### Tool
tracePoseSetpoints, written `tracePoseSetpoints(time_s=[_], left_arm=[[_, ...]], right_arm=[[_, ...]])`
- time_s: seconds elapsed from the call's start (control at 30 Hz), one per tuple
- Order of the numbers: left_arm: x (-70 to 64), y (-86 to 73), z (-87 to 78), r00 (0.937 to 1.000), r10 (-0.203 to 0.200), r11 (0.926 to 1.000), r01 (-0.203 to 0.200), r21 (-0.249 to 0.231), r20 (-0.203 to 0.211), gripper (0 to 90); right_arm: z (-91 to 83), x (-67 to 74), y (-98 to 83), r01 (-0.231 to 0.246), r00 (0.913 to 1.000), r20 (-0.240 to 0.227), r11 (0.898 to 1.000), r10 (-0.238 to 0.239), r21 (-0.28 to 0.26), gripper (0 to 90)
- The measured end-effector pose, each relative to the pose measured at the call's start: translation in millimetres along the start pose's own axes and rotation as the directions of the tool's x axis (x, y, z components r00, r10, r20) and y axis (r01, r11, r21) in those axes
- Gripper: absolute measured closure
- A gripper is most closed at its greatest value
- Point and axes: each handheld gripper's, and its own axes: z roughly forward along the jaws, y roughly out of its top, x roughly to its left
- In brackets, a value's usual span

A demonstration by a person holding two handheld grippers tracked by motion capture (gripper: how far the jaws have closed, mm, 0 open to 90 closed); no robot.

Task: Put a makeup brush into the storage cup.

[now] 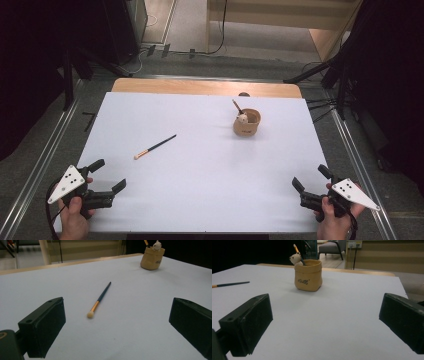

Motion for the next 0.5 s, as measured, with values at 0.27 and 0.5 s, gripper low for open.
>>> tracePoseSetpoints(time_s=[0.27, 0.5], left_arm=[[-4.9, 8.6, 3.9, 0.9997, 0.018, 0.9998, -0.018, -0.004, 0.016, 1.7], [-4.3, 20.1, 20.3, 0.9992, 0.022, 0.9997, -0.022, 0.012, 0.035, 1.7]], right_arm=[[1.5, 1.7, 1.1, -0.004, 1.0, -0.004, 1.0, 0.004, 0.0, 0.0], [0.5, 1.7, 1.7, -0.015, 0.9999, 0.0, 1.0, 0.015, -0.007, 0.0]])
